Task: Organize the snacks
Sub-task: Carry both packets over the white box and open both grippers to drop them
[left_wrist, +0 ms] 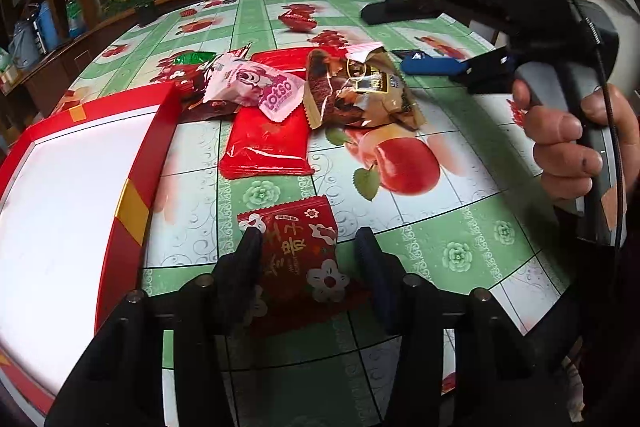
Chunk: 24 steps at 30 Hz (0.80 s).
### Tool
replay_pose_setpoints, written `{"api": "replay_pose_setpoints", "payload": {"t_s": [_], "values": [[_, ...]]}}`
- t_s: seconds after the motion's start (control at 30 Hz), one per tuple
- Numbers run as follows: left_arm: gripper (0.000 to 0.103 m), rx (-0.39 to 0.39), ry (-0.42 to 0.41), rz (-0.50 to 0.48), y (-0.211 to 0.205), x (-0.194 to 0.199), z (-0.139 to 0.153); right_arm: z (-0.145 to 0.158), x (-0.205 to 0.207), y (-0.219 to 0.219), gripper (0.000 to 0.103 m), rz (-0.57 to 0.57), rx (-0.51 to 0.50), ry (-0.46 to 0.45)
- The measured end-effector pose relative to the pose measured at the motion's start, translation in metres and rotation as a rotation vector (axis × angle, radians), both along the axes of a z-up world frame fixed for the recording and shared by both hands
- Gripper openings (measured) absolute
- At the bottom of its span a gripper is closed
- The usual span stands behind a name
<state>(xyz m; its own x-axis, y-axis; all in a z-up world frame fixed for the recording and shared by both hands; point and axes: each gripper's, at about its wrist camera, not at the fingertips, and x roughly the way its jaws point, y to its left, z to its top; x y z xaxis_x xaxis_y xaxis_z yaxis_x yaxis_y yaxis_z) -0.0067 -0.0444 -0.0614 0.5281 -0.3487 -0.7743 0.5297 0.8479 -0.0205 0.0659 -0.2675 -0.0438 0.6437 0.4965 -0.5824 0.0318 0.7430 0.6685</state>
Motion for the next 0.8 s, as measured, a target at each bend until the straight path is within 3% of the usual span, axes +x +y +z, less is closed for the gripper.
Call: {"api": "replay_pose_setpoints", "payload": {"t_s": [0.1,0.23,0.3,0.33,0.37,0.57,0.8], "values": [[0.046,-0.023,0.006,-0.01,0.005,-0.003,0.002,-0.007,0.006,0.015,0.078,0.068,-0.022,0.05],[0.046,-0.058,0.029,-0.017,0.005,0.0,0.003,-0.016,0.009,0.033,0.079,0.112,-0.092,0.086],[0.046,-0.08,0.045,-0.012,0.008,0.001,0.004,-0.016,0.007,0.041,0.074,0.117,-0.162,0.061],[0.046,-0.095,0.054,-0.01,0.01,0.002,0.005,-0.017,0.007,0.045,0.053,0.119,-0.207,0.064],[0.046,-0.104,0.056,-0.006,0.012,0.002,0.007,-0.02,0.007,0.047,0.045,0.128,-0.21,0.069],[0.046,-0.131,0.017,0.013,0.022,-0.001,0.022,-0.018,0.003,0.045,0.035,0.127,-0.184,0.047],[0.046,-0.148,-0.086,0.049,0.04,-0.006,0.054,0.011,-0.014,0.038,0.034,0.111,-0.124,-0.113]]}}
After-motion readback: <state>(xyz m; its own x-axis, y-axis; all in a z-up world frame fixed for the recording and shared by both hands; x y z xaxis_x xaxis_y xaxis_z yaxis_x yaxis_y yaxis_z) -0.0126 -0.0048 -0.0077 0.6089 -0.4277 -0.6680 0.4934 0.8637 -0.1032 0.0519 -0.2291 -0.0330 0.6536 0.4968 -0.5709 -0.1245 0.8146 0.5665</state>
